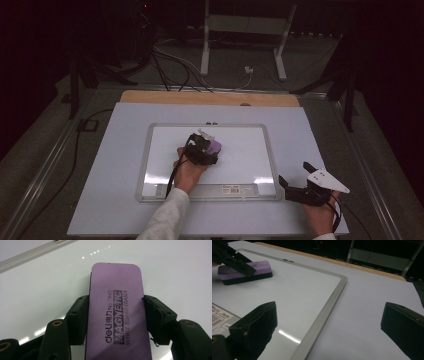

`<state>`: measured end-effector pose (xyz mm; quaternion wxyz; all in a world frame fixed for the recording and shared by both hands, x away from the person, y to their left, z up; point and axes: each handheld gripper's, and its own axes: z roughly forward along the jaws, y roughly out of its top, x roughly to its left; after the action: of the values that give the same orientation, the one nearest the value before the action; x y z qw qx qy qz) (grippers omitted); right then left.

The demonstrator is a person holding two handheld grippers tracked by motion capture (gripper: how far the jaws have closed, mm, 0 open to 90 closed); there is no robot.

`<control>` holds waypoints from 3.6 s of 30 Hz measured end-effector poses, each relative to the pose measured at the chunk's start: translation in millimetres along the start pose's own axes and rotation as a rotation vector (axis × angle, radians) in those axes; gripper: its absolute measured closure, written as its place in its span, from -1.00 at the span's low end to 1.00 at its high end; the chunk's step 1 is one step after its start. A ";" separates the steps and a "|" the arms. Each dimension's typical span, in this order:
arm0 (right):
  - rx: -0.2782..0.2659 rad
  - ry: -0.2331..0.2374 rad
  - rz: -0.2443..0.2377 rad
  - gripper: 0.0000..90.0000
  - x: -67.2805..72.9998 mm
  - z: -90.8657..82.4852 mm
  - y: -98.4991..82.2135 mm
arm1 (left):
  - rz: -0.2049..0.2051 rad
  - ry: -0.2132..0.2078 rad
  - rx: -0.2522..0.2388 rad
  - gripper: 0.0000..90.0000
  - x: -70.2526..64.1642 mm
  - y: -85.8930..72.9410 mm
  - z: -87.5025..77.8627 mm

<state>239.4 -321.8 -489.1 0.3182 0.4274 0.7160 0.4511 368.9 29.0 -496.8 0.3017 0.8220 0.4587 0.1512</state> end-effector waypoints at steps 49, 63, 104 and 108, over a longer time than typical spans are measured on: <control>-0.011 -0.010 0.008 -0.98 -2.2 -2.4 0.1 | -0.164 0.078 -0.127 -0.07 50.9 -16.5 -55.9; -0.011 -0.008 0.008 -0.98 -1.4 -2.0 0.1 | -0.190 0.083 -0.153 -0.07 56.2 -25.6 -72.0; -0.009 -0.008 0.011 -0.98 -1.2 -3.0 -0.2 | -0.262 0.098 -0.118 -0.07 61.8 -80.3 -97.3; -0.009 -0.007 0.010 -0.98 -0.9 -3.0 -0.1 | -0.269 0.091 -0.108 -0.07 61.7 -86.5 -97.9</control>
<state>237.2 -323.7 -488.0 0.3205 0.4312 0.7107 0.4542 293.0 150.5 -477.9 0.3420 0.7280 0.5690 0.1711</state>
